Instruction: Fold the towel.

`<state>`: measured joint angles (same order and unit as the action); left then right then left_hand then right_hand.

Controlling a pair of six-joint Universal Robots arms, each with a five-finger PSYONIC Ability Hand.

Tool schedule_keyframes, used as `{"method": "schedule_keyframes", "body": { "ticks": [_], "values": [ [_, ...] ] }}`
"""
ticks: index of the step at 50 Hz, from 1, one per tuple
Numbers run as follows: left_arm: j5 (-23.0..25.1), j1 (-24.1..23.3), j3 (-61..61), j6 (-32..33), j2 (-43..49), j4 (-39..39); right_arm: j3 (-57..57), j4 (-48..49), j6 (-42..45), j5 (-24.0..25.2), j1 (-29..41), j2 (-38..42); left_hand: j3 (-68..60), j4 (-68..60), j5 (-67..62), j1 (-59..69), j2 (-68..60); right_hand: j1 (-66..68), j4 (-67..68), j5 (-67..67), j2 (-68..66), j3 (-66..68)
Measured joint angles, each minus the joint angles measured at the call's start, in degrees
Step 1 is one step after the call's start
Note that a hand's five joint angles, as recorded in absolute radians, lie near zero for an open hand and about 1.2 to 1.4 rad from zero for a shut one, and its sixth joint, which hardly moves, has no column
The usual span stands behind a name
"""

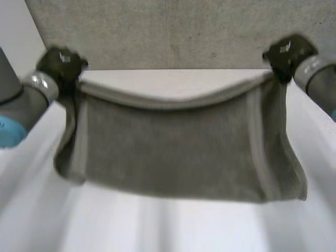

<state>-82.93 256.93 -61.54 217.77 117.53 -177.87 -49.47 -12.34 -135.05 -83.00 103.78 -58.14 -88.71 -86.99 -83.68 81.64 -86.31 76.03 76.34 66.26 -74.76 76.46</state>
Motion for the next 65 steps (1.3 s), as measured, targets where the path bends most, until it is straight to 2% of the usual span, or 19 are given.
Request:
{"method": "schedule_keyframes", "body": {
  "ticks": [4, 8, 13, 21, 27, 33, 38, 44, 51, 59, 65],
  "values": [
    [-1.3, -1.7, 8.8, -3.0, -0.7, -5.7, 1.4, 16.9, -4.6, -1.8, 0.9, -2.0, 0.0, 0.0, 0.0, 0.0, 0.0, 0.0, 0.0, 0.0, 0.0, 0.0],
    [-1.9, -3.0, 14.0, -9.2, -3.9, -15.4, -2.5, 36.1, -8.9, -3.3, 1.1, -8.8, -0.1, 0.0, 0.0, 0.0, 0.0, 0.0, 0.0, 0.0, 0.0, 0.0],
    [-1.9, -3.0, 13.1, -16.0, -8.0, -23.3, -8.7, 46.3, -11.2, -3.4, 0.9, -15.3, -0.1, 0.0, 0.0, 0.0, 0.0, 0.0, 0.0, 0.0, 0.0, 0.0],
    [-1.1, -0.6, 2.4, -18.9, -9.5, -25.5, -14.3, 40.6, -11.2, 0.0, 0.3, -15.4, -0.1, 0.0, 0.0, 0.0, 0.0, 0.1, 0.0, 0.0, 0.0, 0.0],
    [1.2, 0.8, -11.3, -18.6, -7.0, -27.2, -20.0, 32.4, -10.5, 4.6, 0.1, -9.9, -0.1, 0.0, 0.0, 0.0, 0.0, 0.1, 0.0, 0.0, 0.0, 0.0],
    [4.5, 1.1, -22.8, -17.0, -2.0, -32.6, -25.5, 30.0, -9.2, 6.0, 0.2, -3.2, -0.1, 0.0, 0.0, 0.0, 0.0, 0.1, 0.0, 0.0, -0.1, 0.0],
    [6.2, 1.0, -31.2, -11.3, 3.3, -38.5, -29.3, 29.8, -5.9, 5.7, 0.6, 3.4, -0.1, 0.0, 0.0, 0.0, 0.0, 0.1, 0.0, 0.0, -0.2, 0.0],
    [6.6, 1.0, -38.1, 1.0, 7.3, -42.0, -32.5, 29.9, -0.1, 4.9, 0.2, 7.3, -0.2, 0.0, 0.0, 0.0, 0.0, 0.1, 0.0, 0.0, -0.2, 0.0],
    [6.4, 1.8, -42.3, 8.0, 2.0, -40.9, -35.5, 28.2, 1.2, 4.8, -1.5, 1.2, -0.2, 0.0, 0.0, 0.0, 0.0, 0.1, 0.0, 0.0, -0.2, 0.0],
    [6.4, 2.8, -46.2, 7.3, -7.0, -38.0, -38.4, 22.2, 0.8, 5.3, -4.4, -8.0, -0.2, 0.0, 0.0, 0.0, 0.0, 0.1, 0.0, 0.0, -0.2, 0.0],
    [7.5, 3.3, -50.2, 6.5, -14.4, -33.4, -40.1, 13.3, 1.1, 7.4, -8.8, -15.8, -0.2, 0.0, 0.0, 0.0, 0.0, 0.1, 0.0, 0.0, -0.2, 0.0]
  ]
}}
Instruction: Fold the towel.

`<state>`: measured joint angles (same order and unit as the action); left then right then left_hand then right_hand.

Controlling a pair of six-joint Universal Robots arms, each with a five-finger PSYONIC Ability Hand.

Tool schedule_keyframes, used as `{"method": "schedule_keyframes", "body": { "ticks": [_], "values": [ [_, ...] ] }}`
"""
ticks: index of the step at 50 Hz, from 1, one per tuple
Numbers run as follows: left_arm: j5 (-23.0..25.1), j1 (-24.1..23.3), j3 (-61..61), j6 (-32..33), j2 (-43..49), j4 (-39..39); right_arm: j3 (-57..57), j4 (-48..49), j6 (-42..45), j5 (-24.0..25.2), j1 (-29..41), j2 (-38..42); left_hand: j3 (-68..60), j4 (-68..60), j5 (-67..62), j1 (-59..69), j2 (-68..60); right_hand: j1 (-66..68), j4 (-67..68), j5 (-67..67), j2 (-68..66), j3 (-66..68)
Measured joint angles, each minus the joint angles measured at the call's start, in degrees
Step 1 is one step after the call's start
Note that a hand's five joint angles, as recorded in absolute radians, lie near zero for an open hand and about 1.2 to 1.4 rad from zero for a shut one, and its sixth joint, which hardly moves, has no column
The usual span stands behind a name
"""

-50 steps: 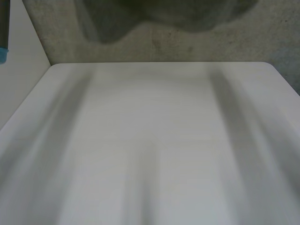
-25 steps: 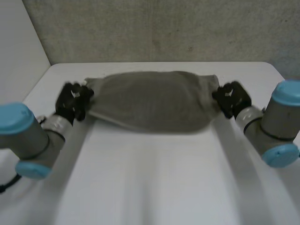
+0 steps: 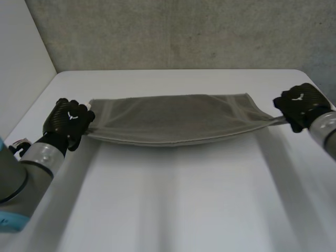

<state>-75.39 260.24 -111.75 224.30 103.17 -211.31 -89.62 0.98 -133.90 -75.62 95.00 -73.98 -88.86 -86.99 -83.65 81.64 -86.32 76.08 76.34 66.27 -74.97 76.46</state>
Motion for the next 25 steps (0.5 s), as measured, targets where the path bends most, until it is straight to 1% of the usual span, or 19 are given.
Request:
{"method": "schedule_keyframes", "body": {
  "ticks": [6, 9, 10, 14, 17, 20, 22, 25],
  "values": [
    [3.3, 1.3, -4.7, -0.1, -8.0, 6.0, -0.4, -12.1, 1.2, 4.9, -5.6, -6.6, 0.0, 0.0, 0.0, 0.0, 0.0, 0.0, 0.0, 0.0, 0.0, 0.0],
    [5.8, 2.6, -6.8, -0.4, -12.1, 9.6, -0.4, -17.8, 2.5, 8.9, -8.3, -9.4, 0.0, 0.0, 0.0, 0.0, 0.0, 0.0, 0.0, 0.0, 0.0, 0.0],
    [7.0, 3.1, -7.5, -0.7, -13.6, 11.1, -0.5, -19.8, 3.2, 10.9, -9.2, -10.4, 0.0, 0.0, 0.0, 0.0, 0.0, 0.0, 0.0, 0.0, 0.0, 0.0],
    [10.3, 4.3, -8.4, -2.6, -16.5, 14.4, -0.3, -23.1, 4.4, 16.5, -10.9, -12.2, 0.0, 0.0, 0.0, 0.0, 0.0, 0.0, 0.0, 0.0, 0.0, 0.0],
    [11.5, 4.7, -7.7, -4.4, -16.3, 14.9, 0.2, -23.1, 4.4, 18.7, -11.2, -11.7, 0.0, 0.0, 0.0, 0.0, 0.0, 0.0, 0.0, 0.0, 0.0, 0.0],
    [12.0, 4.6, -5.4, -6.6, -13.3, 14.3, 1.4, -21.1, 4.0, 19.6, -10.9, -9.4, 0.0, 0.0, 0.0, 0.0, 0.0, 0.0, 0.0, 0.0, 0.0, 0.0],
    [12.0, 4.2, -3.5, -7.5, -10.5, 13.8, 2.6, -19.3, 3.6, 19.5, -10.6, -7.1, 0.0, 0.0, 0.0, 0.0, 0.0, 0.0, 0.0, 0.0, 0.0, 0.0],
    [11.5, 3.1, 1.2, -8.4, -4.2, 13.2, 5.6, -16.6, 2.9, 18.0, -9.6, -2.3, 0.0, 0.0, 0.0, 0.0, 0.0, 0.0, 0.0, 0.0, 0.0, 0.0]
  ]
}}
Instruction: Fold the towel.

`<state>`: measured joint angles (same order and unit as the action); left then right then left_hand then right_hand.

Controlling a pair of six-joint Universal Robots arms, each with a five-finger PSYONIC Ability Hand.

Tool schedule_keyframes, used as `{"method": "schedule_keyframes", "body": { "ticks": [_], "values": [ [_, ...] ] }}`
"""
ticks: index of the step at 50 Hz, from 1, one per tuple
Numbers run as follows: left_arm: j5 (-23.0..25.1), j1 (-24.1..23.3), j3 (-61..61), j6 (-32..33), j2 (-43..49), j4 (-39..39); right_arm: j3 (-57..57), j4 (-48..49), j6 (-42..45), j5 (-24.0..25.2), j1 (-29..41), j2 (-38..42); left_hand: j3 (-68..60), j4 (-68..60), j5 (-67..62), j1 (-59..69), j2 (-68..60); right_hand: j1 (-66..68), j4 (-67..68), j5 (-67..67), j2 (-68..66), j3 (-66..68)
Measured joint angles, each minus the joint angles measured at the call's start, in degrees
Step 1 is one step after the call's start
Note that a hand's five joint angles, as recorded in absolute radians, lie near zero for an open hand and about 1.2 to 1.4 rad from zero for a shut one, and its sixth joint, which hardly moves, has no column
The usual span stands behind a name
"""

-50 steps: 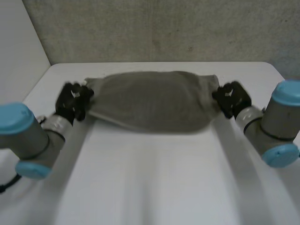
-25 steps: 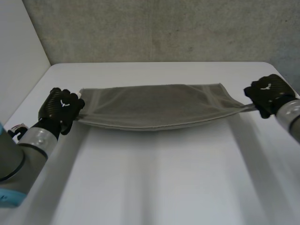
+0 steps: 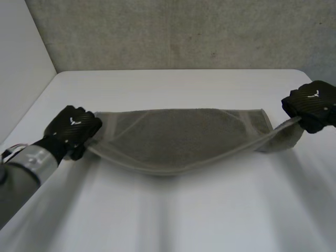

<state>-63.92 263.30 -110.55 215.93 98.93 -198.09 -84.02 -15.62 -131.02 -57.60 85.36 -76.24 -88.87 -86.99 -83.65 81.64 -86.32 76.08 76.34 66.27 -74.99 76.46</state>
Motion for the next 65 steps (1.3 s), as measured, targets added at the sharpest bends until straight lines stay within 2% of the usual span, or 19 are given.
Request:
{"method": "schedule_keyframes", "body": {
  "ticks": [7, 15, 21, 28, 30, 32, 33, 35, 38, 44, 55, 59, 65],
  "values": [
    [-4.6, -2.8, 17.8, -0.2, 17.9, 1.6, 12.9, 3.3, -1.3, -8.7, 5.4, 15.0, 0.0, 0.0, 0.0, 0.0, 0.0, 0.0, 0.0, 0.0, 0.0, 0.0],
    [-9.3, -4.0, 38.4, -0.1, 31.8, 7.2, 24.7, 10.0, -4.6, -17.5, 10.2, 26.7, 0.0, 0.0, 0.0, 0.0, 0.0, 0.0, 0.0, 0.0, 0.0, 0.0],
    [-10.4, -4.6, 51.8, 0.0, 39.9, 10.3, 29.4, 17.4, -7.7, -21.1, 11.7, 31.8, 0.0, 0.0, 0.0, 0.0, 0.0, 0.0, 0.0, 0.0, 0.0, 0.0],
    [-12.5, -5.3, 62.3, 0.1, 47.0, 11.2, 34.5, 20.9, -8.9, -24.0, 13.0, 37.1, 0.0, 0.0, 0.0, 0.0, 0.0, -0.1, 0.0, 0.0, 0.0, -0.1],
    [-12.9, -5.5, 63.5, 0.1, 47.8, 11.2, 35.3, 21.1, -8.8, -24.4, 13.1, 38.0, 8.1, 8.0, 6.5, -5.4, 7.4, -6.7, -6.8, -7.0, 6.3, -6.6],
    [-13.8, -6.0, 65.2, 0.0, 49.2, 11.1, 37.0, 21.3, -8.8, -25.0, 13.6, 39.8, 28.4, 28.1, 24.4, -23.9, 27.6, -21.9, -21.7, -21.4, 20.8, -21.8],
    [-14.1, -6.2, 65.4, 0.0, 49.4, 11.1, 37.3, 21.3, -8.8, -25.2, 13.8, 40.2, 33.1, 32.9, 29.1, -27.4, 31.0, -27.7, -26.2, -27.2, 26.4, -27.4],
    [-15.4, -6.9, 65.7, 0.0, 49.7, 11.0, 38.0, 21.5, -8.7, -26.0, 14.2, 41.0, 55.1, 55.5, 51.4, -50.5, 53.5, -47.7, -45.9, -48.6, 46.4, -46.9],
    [-17.3, -7.9, 65.0, 0.0, 49.2, 10.9, 38.0, 21.6, -8.6, -27.4, 14.8, 41.2, 72.6, 71.1, 68.5, -65.4, 69.3, -61.1, -61.1, -63.1, 60.0, -61.4],
    [-19.6, -9.0, 61.3, -0.2, 45.3, 11.0, 34.2, 21.8, -8.7, -28.9, 15.6, 38.6, 74.6, 71.9, 71.0, -66.3, 71.5, -62.8, -61.9, -63.2, 60.6, -62.5],
    [-19.6, -9.1, 40.6, -1.2, 26.7, 9.2, 13.2, 23.9, -8.9, -28.5, 15.1, 21.7, 74.9, 71.9, 71.2, -66.3, 71.7, -63.1, -61.9, -63.2, 60.6, -62.5],
    [-19.3, -9.0, 30.4, -2.1, 20.3, 5.7, 5.8, 24.0, -8.8, -27.8, 14.6, 17.7, 74.9, 71.9, 71.2, -66.4, 71.7, -63.1, -61.9, -63.2, 60.6, -62.5],
    [-19.2, -8.9, 17.9, -4.3, 14.9, -1.3, 0.4, 23.8, -8.7, -24.9, 13.9, 16.4, 74.9, 71.9, 71.2, -66.4, 71.7, -60.0, -61.0, -60.0, 59.8, -61.1]
  ]
}}
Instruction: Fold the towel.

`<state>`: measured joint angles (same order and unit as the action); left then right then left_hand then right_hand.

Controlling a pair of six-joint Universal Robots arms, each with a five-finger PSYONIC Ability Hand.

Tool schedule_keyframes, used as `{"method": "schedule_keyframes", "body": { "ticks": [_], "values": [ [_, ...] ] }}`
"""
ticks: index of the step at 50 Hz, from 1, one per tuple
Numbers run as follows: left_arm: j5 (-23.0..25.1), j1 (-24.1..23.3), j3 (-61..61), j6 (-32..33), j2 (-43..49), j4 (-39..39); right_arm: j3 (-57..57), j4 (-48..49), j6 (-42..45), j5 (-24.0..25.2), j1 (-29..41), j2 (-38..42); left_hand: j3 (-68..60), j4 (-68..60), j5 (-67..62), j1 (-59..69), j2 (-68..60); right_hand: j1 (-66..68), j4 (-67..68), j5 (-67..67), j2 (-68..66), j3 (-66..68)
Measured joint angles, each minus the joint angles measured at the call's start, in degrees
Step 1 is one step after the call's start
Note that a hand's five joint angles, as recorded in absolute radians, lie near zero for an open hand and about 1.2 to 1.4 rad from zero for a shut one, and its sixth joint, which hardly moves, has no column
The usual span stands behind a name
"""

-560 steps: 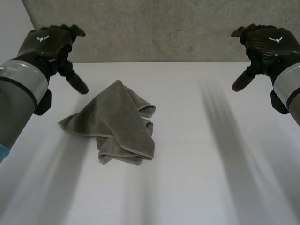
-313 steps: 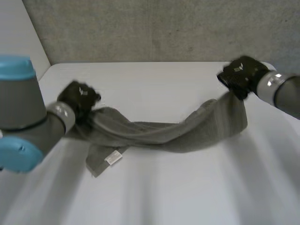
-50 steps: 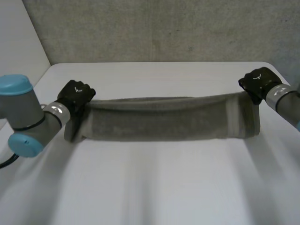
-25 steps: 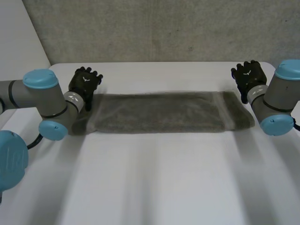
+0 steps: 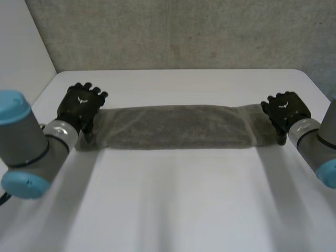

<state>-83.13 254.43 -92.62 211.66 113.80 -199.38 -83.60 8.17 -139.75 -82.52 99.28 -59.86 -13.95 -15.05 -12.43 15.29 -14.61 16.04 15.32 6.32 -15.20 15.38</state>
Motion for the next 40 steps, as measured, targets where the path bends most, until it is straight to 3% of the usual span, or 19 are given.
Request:
{"method": "schedule_keyframes", "body": {
  "ticks": [9, 22, 26, 28, 40],
  "values": [
    [0.0, 0.2, -10.1, -6.1, -2.0, -11.2, 1.4, 0.1, -0.1, 6.5, -3.0, 5.0, 0.0, 0.0, 0.0, 0.0, 0.0, 11.2, 12.7, 12.1, -12.4, 12.6],
    [0.0, 0.2, -11.2, -8.5, -1.7, -13.6, 6.9, 0.4, -1.0, 7.9, -5.7, 12.3, 0.0, 0.0, 0.0, 0.0, 0.0, 31.1, 31.5, 30.4, -31.7, 31.4],
    [0.0, 0.1, -11.1, -8.4, -1.7, -13.4, 7.8, 0.4, -2.8, 8.1, -6.0, 13.0, 0.0, 0.0, 0.0, 0.0, 0.0, 52.6, 53.3, 52.4, -53.1, 53.0],
    [0.0, 0.0, -11.2, -8.4, -1.7, -13.4, 8.2, 0.4, -3.8, 8.2, -6.2, 13.2, 0.0, 0.0, 0.0, 0.0, 0.0, 58.8, 59.9, 58.8, -57.6, 59.6],
    [0.0, 0.3, -12.2, -8.4, -1.8, -13.7, 8.1, 0.1, -6.0, 7.3, -12.7, 9.6, 0.0, 0.0, 0.0, 0.0, 0.0, 59.2, 61.0, 59.6, -57.6, 60.8]
  ]
}}
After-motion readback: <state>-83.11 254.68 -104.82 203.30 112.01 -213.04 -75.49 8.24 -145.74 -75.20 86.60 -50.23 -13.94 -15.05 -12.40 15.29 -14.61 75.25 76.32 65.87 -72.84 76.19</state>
